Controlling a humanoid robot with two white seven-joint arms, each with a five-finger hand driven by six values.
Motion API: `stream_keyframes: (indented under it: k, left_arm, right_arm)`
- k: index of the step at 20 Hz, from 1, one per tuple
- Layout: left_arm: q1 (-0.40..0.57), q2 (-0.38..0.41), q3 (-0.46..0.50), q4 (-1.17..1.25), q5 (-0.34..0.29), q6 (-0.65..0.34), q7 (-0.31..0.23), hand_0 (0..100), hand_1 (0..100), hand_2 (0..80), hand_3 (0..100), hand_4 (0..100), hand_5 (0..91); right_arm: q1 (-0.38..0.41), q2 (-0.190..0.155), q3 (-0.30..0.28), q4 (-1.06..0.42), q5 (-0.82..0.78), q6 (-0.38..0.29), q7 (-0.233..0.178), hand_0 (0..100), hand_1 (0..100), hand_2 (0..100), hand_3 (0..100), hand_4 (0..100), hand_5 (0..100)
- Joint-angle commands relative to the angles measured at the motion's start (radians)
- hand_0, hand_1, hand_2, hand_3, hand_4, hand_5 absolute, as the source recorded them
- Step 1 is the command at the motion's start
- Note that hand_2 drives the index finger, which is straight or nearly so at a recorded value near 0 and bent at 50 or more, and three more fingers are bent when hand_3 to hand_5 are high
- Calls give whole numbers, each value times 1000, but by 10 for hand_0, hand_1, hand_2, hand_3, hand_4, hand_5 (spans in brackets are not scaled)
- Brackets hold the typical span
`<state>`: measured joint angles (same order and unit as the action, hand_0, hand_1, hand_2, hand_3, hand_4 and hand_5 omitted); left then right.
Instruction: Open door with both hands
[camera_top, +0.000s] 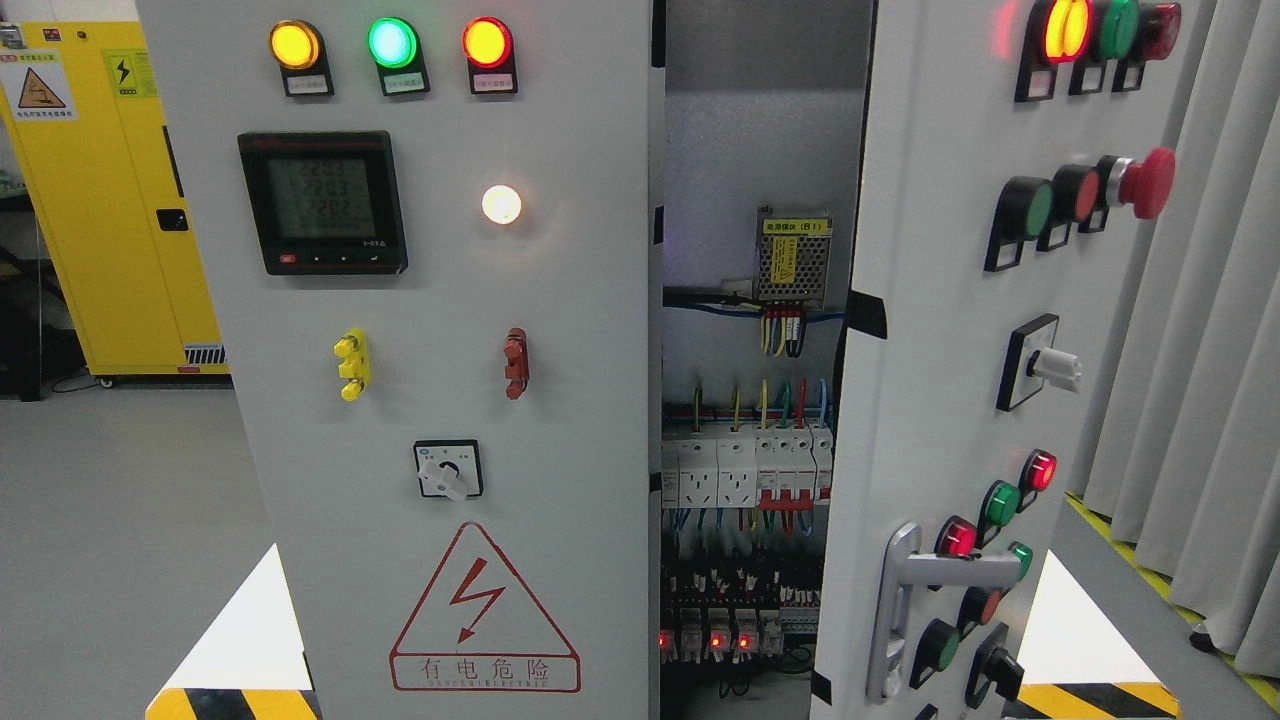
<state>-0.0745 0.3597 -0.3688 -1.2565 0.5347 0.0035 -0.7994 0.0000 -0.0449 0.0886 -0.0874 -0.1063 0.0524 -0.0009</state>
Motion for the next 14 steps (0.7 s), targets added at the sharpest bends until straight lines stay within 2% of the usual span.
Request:
stream_keyframes:
  k: [1, 6, 11, 14]
  left_arm:
    - [-22, 70, 2, -451, 137, 79, -9, 120, 556, 0, 0, 0, 0]
    - [-131, 68, 79, -506, 224, 174, -11, 120, 556, 0, 0, 0, 0]
    - [-249, 77, 96, -514, 333, 248, -21, 120, 556, 0, 0, 0, 0]
    - [-344, 70, 97, -514, 364, 315, -21, 120, 556, 0, 0, 0, 0]
  right_arm:
    - [29, -3, -1, 0, 0, 0, -1, 0, 500, 40, 0, 0, 0]
    - [29, -1, 0, 0, 0, 0, -1, 0, 500, 40, 0, 0, 0]
    - [29, -1, 0, 0, 0, 0, -1, 0, 500, 40, 0, 0, 0]
    - [29, -1, -1, 0, -1, 0, -1, 0, 500, 40, 0, 0, 0]
